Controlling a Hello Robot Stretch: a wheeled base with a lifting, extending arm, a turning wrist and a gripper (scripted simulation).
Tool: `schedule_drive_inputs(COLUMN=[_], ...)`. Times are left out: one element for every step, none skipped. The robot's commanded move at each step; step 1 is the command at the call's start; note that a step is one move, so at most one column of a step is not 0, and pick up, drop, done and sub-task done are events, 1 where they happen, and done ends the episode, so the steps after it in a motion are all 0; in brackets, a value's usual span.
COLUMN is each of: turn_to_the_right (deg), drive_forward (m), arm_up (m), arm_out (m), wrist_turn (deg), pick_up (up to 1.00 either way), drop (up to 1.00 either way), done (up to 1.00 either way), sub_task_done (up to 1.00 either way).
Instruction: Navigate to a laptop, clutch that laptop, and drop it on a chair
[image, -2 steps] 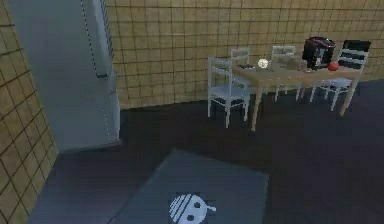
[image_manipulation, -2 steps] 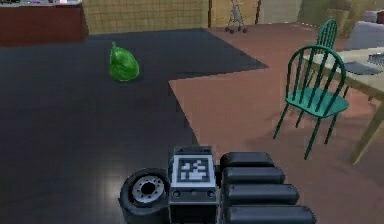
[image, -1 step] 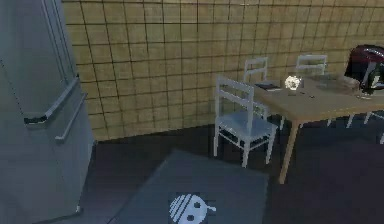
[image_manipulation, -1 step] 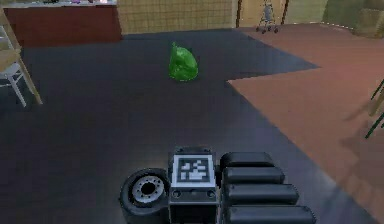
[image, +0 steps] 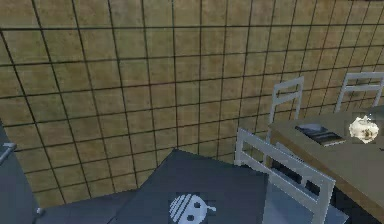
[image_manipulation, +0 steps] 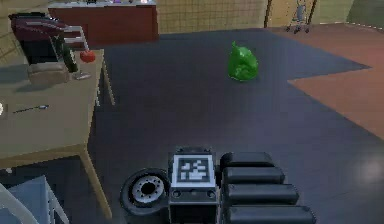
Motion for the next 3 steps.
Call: schedule_drive_inputs(turn_to_the_right=[6.0,0.0,-45.0], drive_forward=[0.0,0.35,0.0], arm_up=[0.0,0.0,0.0], arm_out=[0.0,0.0,0.0], wrist_turn=[0.0,0.0,0.0], pick_up=[0.0,0.0,0.0], drop=[0.0,0.0,0.0], done=[0.0,0.0,0.0], sub_task_done=[0.0,0.0,0.0])
